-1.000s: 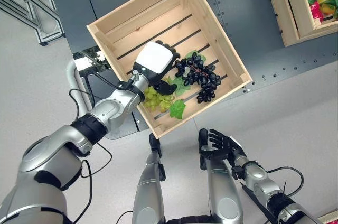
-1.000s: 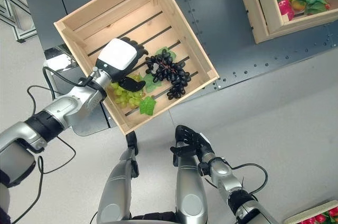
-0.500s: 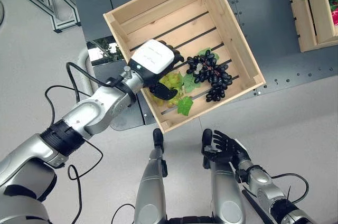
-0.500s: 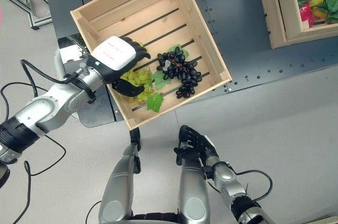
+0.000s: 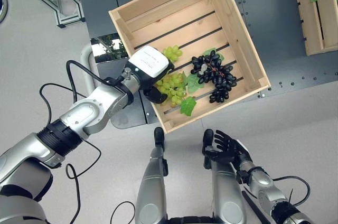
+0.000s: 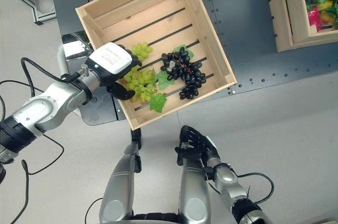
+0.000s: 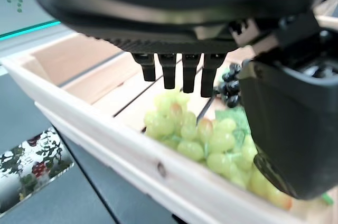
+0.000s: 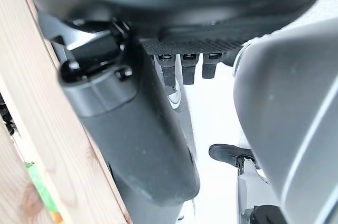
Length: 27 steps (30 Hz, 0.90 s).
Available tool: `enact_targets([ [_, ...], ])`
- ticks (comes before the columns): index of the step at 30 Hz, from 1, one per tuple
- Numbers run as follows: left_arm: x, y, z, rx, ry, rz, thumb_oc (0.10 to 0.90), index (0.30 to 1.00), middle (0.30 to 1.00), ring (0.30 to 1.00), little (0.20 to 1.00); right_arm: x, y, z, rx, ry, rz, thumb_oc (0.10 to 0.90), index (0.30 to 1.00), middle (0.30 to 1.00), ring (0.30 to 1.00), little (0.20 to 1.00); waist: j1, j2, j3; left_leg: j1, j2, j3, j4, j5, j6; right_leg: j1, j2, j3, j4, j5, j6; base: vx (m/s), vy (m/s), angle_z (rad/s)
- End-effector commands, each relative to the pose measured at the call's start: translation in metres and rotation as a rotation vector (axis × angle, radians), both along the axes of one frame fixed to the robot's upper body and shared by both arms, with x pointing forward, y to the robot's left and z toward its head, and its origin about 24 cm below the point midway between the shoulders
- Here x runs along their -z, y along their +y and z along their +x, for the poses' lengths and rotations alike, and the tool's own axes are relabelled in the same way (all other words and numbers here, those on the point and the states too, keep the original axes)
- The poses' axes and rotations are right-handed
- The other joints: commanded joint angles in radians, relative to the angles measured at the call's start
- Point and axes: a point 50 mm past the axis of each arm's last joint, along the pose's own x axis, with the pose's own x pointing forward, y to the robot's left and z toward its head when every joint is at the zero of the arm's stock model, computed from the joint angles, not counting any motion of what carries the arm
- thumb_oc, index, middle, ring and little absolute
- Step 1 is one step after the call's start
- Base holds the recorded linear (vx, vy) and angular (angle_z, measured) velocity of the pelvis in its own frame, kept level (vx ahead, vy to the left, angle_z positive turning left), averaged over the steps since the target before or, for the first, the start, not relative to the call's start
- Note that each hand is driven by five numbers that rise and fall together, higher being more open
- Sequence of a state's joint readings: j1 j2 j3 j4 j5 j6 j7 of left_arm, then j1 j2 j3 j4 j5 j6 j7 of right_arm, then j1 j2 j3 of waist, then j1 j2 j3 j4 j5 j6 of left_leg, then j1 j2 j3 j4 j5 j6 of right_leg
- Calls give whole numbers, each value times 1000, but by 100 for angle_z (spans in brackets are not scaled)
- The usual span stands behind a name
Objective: Pick up the fruits from the basket on one side to the basket on the other side
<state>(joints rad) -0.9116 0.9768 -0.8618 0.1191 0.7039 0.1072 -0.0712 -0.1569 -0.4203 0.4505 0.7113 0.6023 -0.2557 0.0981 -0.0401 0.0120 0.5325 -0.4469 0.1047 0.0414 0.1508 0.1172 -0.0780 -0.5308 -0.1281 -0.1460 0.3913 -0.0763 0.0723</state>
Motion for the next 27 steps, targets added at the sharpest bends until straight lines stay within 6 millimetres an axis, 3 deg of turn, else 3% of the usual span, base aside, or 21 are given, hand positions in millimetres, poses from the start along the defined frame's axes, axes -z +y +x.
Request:
enact_targets([
  [1,-61,-10,1,52,-275,-53,800,900,900,900,900,-14,2,4,-4,-102,54,800,900,900,900,900,-34,-27,-13,-77,-18,12,187,-100,7,132,19,23,-222,106,8,0,0,0],
  [20,-33,-18,26,-18,-259,21,800,900,900,900,900,-23,12,16,-24,-126,43,800,900,900,900,900,-64,-36,-13,-95,-14,32,204,-108,9,98,15,42,-206,110,6,1,2,-1],
  [27,-18,-25,38,-135,-194,182,800,900,900,900,900,-23,19,22,-42,-128,50,800,900,900,900,900,-79,-52,-13,-101,-11,40,209,-112,9,84,19,49,-201,113,7,0,0,0],
])
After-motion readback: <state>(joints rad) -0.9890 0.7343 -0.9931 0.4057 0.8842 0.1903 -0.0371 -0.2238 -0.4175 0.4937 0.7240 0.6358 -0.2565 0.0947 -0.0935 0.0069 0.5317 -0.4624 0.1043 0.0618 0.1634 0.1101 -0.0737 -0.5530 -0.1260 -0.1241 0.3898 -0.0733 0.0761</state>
